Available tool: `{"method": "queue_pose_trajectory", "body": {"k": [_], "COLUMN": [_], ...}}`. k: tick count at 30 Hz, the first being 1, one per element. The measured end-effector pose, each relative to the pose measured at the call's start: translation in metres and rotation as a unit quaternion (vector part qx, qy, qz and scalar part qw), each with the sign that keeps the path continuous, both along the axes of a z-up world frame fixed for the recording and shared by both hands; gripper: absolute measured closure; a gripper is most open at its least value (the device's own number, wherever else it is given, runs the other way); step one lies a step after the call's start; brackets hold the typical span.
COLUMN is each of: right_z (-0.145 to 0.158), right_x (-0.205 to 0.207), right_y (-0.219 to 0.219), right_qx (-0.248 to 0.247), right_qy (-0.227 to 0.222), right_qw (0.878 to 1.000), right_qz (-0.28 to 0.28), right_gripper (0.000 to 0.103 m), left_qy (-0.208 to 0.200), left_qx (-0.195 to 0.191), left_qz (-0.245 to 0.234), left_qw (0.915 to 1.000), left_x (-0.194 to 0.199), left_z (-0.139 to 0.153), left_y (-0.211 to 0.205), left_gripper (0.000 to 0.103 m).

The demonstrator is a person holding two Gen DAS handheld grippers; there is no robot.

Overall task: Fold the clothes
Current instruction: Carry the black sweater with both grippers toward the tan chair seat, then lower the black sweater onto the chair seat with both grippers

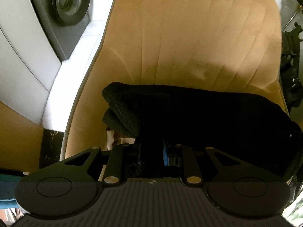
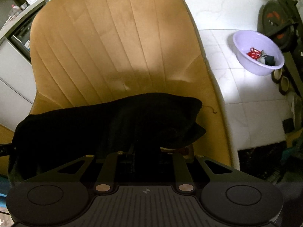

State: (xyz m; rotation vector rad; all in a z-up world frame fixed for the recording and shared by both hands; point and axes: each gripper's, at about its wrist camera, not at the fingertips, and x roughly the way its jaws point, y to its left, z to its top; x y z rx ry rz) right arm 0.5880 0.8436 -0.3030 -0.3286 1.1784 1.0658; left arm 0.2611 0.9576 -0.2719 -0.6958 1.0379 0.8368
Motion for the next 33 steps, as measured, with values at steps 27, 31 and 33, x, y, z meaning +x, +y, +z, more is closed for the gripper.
{"method": "queue_pose_trajectory", "body": {"k": [27, 31, 33], "right_z": [-0.105, -0.084, -0.06], "right_x": [-0.023, -0.024, -0.024], "right_y": [0.032, 0.018, 0.0], "right_qx": [-0.114, -0.098, -0.067], "right_qy": [-0.083, -0.078, -0.092], "right_qw": [0.989, 0.992, 0.993], "right_qz": [0.047, 0.025, 0.014], "right_gripper": [0.072, 0.054, 0.036], "left_qy": [0.11, 0.08, 0.051], "left_qx": [-0.027, -0.041, -0.038], "left_qz": [-0.025, -0.024, -0.017], "left_qw": [0.9933, 0.9956, 0.9979], "left_x": [0.011, -0.007, -0.025], "left_z": [-0.074, -0.053, -0.034], "left_y": [0.039, 0.049, 0.048], "left_gripper": [0.035, 0.032, 0.032]}}
